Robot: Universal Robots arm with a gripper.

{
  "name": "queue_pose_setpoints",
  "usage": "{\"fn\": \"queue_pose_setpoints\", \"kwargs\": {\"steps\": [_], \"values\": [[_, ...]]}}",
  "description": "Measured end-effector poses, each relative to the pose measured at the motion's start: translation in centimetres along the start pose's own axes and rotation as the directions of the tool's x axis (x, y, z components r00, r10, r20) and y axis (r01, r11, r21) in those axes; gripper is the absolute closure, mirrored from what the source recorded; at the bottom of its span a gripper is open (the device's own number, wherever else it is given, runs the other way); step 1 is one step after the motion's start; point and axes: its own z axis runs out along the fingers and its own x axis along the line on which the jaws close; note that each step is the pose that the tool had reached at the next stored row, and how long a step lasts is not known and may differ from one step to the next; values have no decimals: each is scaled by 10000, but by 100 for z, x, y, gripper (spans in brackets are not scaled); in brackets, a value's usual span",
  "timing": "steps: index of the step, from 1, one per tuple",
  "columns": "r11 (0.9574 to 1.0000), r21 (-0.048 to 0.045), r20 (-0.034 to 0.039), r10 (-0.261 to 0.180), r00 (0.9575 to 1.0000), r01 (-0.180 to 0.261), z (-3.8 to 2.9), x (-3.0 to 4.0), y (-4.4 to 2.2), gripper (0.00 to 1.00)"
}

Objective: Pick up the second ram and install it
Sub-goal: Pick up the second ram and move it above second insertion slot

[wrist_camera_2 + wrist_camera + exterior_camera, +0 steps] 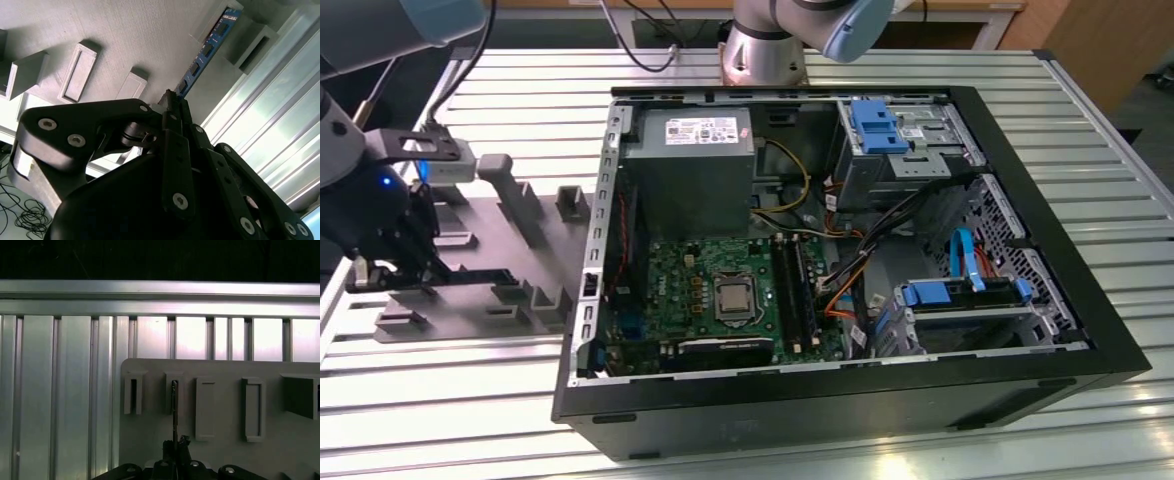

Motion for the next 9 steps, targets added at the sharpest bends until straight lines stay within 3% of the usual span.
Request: {"fn": "queue_pose_setpoints", "kwargs": {"steps": [9], "values": [[10000, 0, 0, 0, 10000, 0, -28, 0, 0, 86]]}}
